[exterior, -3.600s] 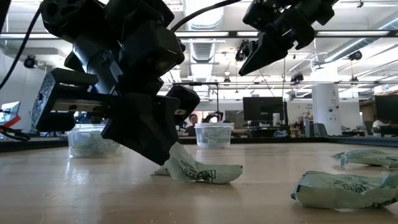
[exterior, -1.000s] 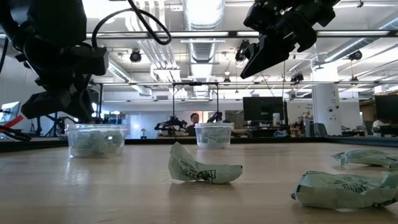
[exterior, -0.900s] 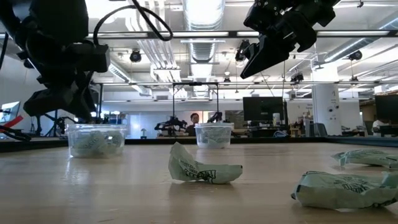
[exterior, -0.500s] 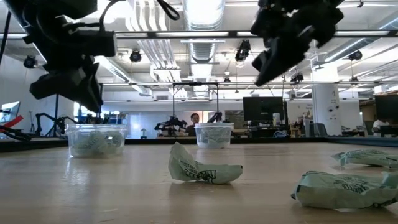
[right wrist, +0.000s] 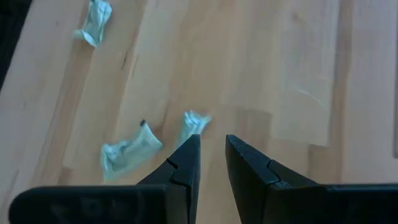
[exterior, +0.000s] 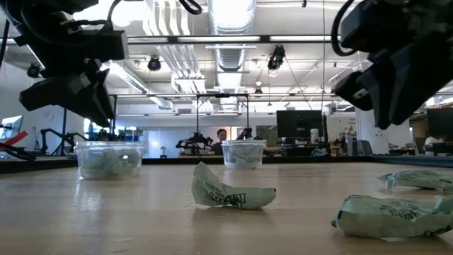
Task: Pick and place items into bin
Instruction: Put the stevia packet into the small transparent container
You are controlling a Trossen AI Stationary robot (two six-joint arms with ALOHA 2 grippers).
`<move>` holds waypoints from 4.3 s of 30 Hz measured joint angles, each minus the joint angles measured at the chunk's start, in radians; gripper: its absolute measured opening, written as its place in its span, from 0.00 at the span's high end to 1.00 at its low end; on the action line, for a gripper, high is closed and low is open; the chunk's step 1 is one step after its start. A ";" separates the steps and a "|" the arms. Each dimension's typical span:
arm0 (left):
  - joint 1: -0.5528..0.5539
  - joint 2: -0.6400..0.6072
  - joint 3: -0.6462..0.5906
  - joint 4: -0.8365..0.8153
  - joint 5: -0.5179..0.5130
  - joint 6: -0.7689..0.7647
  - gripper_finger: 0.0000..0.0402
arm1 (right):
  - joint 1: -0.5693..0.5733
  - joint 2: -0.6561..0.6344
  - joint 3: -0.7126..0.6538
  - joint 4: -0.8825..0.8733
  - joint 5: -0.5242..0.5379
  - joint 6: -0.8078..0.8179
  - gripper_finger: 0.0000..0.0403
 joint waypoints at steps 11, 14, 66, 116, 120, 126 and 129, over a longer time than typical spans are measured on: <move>-0.005 0.000 0.000 0.006 0.000 0.000 0.71 | 0.095 0.000 -0.098 0.222 0.032 0.087 0.83; -0.004 0.000 0.000 0.006 0.000 0.000 0.71 | 0.097 0.000 -0.133 0.279 0.032 0.106 0.83; -0.004 -0.001 -0.001 0.025 -0.001 0.000 0.71 | 0.106 0.222 -0.184 0.505 0.125 0.025 0.79; -0.004 -0.001 -0.001 0.035 -0.008 0.010 0.71 | -0.682 0.363 0.163 0.682 -0.012 -0.525 0.96; -0.004 -0.001 -0.001 0.035 -0.008 0.010 0.71 | -0.690 0.427 0.174 0.711 -0.018 -0.549 0.96; -0.004 -0.001 -0.001 0.035 -0.008 0.010 0.71 | -0.691 0.437 0.208 0.675 -0.018 -0.546 0.96; -0.004 -0.001 -0.003 0.034 -0.008 0.010 0.71 | -0.691 0.433 0.215 0.654 -0.017 -0.534 0.96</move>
